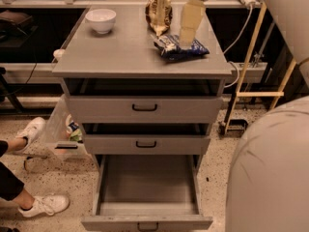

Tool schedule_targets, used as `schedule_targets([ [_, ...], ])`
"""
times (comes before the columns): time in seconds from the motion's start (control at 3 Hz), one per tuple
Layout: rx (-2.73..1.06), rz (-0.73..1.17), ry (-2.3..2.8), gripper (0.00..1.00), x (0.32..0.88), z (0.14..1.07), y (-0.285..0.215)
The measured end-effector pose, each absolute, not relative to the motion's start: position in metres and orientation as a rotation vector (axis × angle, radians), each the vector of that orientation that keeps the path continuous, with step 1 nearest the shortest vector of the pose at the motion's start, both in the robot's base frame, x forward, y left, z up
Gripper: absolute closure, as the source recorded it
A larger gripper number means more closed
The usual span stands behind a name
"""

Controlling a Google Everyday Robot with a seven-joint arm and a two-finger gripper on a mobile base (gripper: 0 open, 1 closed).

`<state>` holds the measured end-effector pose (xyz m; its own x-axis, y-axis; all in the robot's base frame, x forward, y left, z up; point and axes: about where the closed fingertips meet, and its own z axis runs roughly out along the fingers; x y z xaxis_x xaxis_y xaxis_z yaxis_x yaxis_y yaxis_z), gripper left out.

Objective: Place blue chip bag into bottom drawer

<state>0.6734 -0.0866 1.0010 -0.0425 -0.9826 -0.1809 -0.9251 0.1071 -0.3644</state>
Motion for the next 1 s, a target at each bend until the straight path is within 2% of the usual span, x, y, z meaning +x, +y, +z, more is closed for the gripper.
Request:
schedule_targets([
  [1.0, -1.801, 0.159, 1.926, 0.00, 0.765, 0.906, -0.057],
])
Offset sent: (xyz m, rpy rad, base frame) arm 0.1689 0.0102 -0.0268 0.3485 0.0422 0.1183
